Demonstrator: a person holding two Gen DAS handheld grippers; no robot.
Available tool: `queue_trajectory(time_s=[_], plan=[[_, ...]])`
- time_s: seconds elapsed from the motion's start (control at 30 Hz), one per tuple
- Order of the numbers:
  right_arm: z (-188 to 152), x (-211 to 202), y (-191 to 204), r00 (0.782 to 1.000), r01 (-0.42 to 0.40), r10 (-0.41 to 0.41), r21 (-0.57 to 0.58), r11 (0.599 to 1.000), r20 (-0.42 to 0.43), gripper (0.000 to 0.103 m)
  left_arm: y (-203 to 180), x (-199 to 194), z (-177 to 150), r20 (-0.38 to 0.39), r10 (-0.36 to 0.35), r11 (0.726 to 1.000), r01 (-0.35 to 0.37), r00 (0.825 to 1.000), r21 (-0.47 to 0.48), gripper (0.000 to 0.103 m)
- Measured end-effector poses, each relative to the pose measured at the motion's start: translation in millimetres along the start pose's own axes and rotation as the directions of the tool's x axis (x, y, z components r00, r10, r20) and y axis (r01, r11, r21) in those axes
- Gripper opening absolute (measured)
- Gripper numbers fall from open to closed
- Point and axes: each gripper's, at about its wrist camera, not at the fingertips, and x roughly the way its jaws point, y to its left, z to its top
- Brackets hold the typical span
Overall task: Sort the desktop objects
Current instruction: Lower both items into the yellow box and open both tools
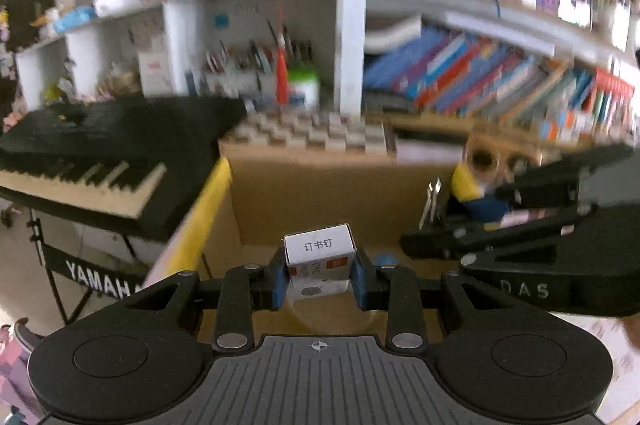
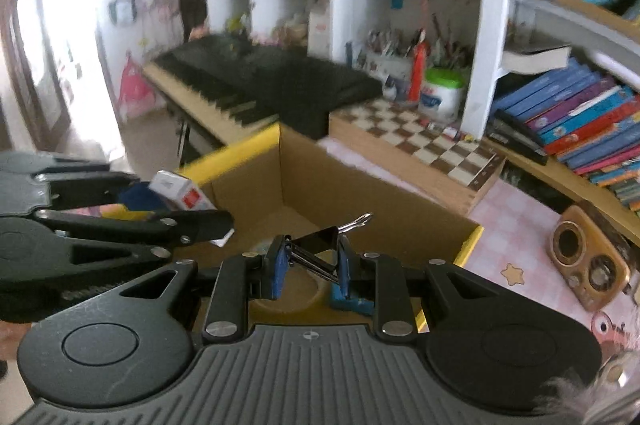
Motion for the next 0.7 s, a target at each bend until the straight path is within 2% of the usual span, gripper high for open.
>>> queue_trajectory(time_s=[0.13,0.23,0.33,0.57,0.63,0.7], plan=[[-3,24,1,0.997,-0.054,0.044,-0.143,0.988,-0.069,0.023,-6,26,-9,-0.135,0.017,0.997,-0.005,0.991,0.083,0.031],[-9,38,11,0.989,-0.100,0.062,-0.308,0.946,-0.133,0.023,-9,37,-13,-0.186,0.027,0.992,-0.004,0.982,0.123,0.031],[-11,53,13,0.975,-0.154,0.076,-0.389,0.908,-0.209,0.023,-11,41,-16,-0.200,0.045,0.988,-0.013,0.979,0.156,0.031],[-14,82,10,0.942,-0.216,0.062,-0.457,0.863,-0.328,0.024,-10,50,-13,-0.222,0.020,0.991,0.010,0.975,0.131,0.032],[-13,83,10,0.940,-0.227,0.069,-0.459,0.859,-0.335,0.024,-9,52,-13,-0.225,0.013,0.993,0.014,0.974,0.118,0.034],[-12,85,8,0.934,-0.236,0.070,-0.455,0.859,-0.350,0.024,-5,53,-14,-0.230,0.022,0.996,0.000,0.973,0.092,0.048]])
